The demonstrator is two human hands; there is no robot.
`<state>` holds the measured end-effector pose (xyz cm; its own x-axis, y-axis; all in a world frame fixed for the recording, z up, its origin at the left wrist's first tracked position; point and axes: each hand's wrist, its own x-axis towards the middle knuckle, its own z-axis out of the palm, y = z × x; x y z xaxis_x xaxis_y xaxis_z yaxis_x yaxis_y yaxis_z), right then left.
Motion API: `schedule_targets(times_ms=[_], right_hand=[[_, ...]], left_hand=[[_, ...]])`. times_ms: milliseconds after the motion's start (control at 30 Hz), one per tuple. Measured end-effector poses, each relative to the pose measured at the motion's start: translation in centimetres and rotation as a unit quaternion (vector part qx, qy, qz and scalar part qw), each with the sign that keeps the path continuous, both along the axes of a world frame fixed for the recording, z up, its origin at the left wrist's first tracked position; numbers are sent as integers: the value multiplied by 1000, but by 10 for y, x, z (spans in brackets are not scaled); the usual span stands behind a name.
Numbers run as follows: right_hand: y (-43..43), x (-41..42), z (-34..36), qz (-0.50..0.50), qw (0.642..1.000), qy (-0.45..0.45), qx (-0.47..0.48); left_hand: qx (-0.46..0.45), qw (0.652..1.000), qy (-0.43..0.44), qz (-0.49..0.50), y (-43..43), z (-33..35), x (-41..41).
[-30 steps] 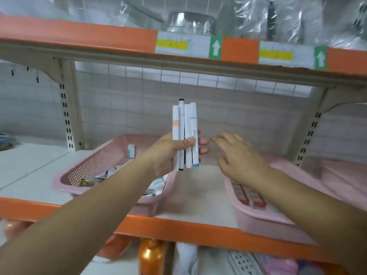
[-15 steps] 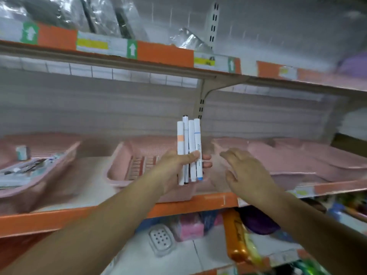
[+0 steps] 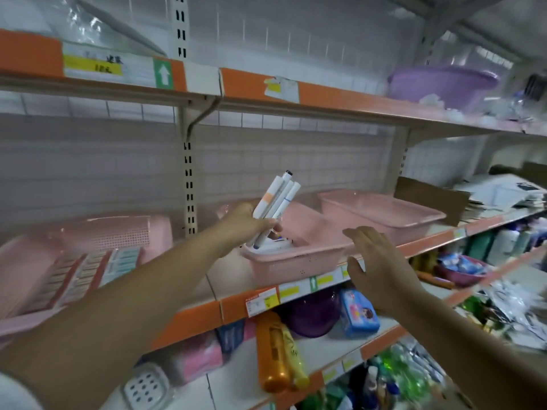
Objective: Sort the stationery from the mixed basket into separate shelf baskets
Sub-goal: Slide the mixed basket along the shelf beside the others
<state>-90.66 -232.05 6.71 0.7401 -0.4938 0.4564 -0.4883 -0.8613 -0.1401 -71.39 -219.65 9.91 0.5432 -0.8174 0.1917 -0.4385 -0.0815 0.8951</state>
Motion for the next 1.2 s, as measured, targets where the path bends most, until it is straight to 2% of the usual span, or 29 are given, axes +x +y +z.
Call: schedule_targets(times_ms=[133, 233, 433, 600, 700, 800, 900, 967, 1100, 1200], right_hand=[[-50, 22, 0, 15, 1000, 4, 5], [-86, 44, -1, 36, 999, 16, 12], [-140, 85, -5, 75, 997, 25, 24], [-162, 127, -7, 122, 990, 32, 60], [-169, 158, -4, 152, 985, 33, 70], [-170, 180, -3, 173, 979, 76, 82], [-172, 191, 1, 206, 966, 120, 104], [-175, 190, 1, 213, 963, 148, 78], [-176, 188, -15, 189, 956, 224, 25], [-176, 194, -22, 205, 951, 223, 68]], left_hand=[[53, 993, -105, 6, -53, 4, 19], [122, 975, -183, 25, -89, 2, 43], [273, 934, -221, 72, -128, -33, 93], [356, 881, -303, 77, -138, -61, 119], [377, 869, -311, 85, -140, -70, 125], [403, 848, -332, 86, -139, -78, 128], [401, 844, -343, 91, -138, -85, 132], [410, 844, -335, 88, -139, -87, 133], [428, 861, -267, 61, -149, -81, 126], [395, 890, -209, 88, -151, -75, 121]])
